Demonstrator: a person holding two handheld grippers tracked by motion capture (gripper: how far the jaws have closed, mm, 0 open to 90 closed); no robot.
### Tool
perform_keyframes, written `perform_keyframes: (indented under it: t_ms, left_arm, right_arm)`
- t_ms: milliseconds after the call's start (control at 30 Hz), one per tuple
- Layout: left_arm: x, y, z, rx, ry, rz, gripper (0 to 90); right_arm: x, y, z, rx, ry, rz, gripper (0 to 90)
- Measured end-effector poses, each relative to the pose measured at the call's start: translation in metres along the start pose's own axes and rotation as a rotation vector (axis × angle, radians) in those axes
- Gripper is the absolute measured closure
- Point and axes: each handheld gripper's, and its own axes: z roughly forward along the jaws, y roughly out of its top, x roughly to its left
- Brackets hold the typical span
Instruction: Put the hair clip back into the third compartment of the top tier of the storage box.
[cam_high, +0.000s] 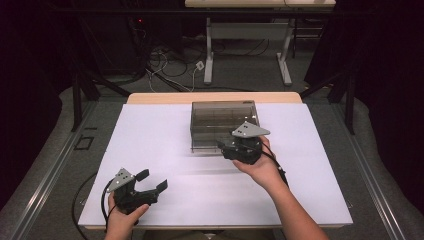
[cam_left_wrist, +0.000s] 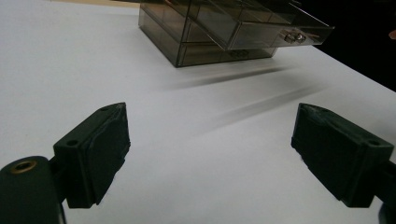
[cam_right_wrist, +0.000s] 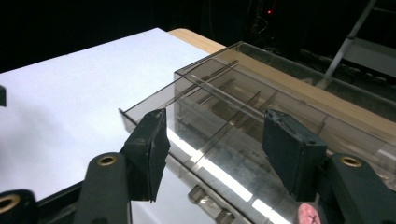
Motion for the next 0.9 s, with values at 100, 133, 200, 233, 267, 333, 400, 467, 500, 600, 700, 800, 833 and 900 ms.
perform_keyframes:
  t_ms: [100,133,200,233,267,333,400,467,500,600,700,800,833,900]
  left_arm:
    - [0.0,0.001,0.001,0.003,-0.002,0.004,11.3]
    - [-0.001,0.001,0.002,0.004,-0.004,0.005,11.3]
    - [-0.001,0.001,0.003,0.009,-0.006,0.008,11.3]
    - [-0.001,0.001,0.004,0.01,-0.007,0.008,11.3]
    - [-0.001,0.001,0.003,0.009,-0.009,0.008,11.3]
    - [-0.001,0.001,0.003,0.005,-0.009,0.01,11.3]
    - [-0.001,0.001,0.003,0.004,-0.009,0.01,11.3]
    - [-0.001,0.001,0.002,0.005,-0.009,0.01,11.3]
    - [-0.001,0.001,0.002,0.005,-0.01,0.009,11.3]
    - [-0.002,0.001,0.002,0.005,-0.011,0.008,11.3]
    - [-0.001,0.001,0.002,0.004,-0.012,0.008,11.3]
    - [-0.001,0.001,0.002,0.005,-0.013,0.007,11.3]
    - [-0.001,0.001,0.003,0.005,-0.013,0.007,11.3]
    - [-0.001,0.001,0.003,0.006,-0.014,0.007,11.3]
  right_arm:
    - [0.003,-0.001,-0.001,-0.003,0.012,0.014,42.3]
    - [0.004,-0.001,-0.001,-0.008,0.011,0.022,42.3]
    - [0.006,-0.002,-0.002,-0.015,0.015,0.021,40.7]
    - [0.006,-0.002,-0.002,-0.024,0.016,0.022,40.3]
    - [0.007,-0.003,-0.002,-0.022,0.019,0.02,39.5]
    - [0.007,-0.005,-0.002,-0.022,0.016,0.013,38.6]
    - [0.008,-0.007,-0.002,-0.017,0.019,0.012,38.6]
    - [0.008,-0.008,-0.002,-0.027,0.024,0.002,38.3]
    - [0.008,-0.008,-0.002,-0.024,0.025,0.0,38.2]
    - [0.01,-0.01,-0.002,-0.023,0.041,0.008,38.2]
    - [0.013,-0.011,-0.003,-0.022,0.039,0.009,38.6]
    - [0.018,-0.012,-0.003,-0.025,0.026,-0.019,42.2]
    - [0.019,-0.012,-0.003,-0.024,0.028,-0.027,43.6]
    - [0.023,-0.013,-0.003,-0.032,0.033,-0.041,45.2]
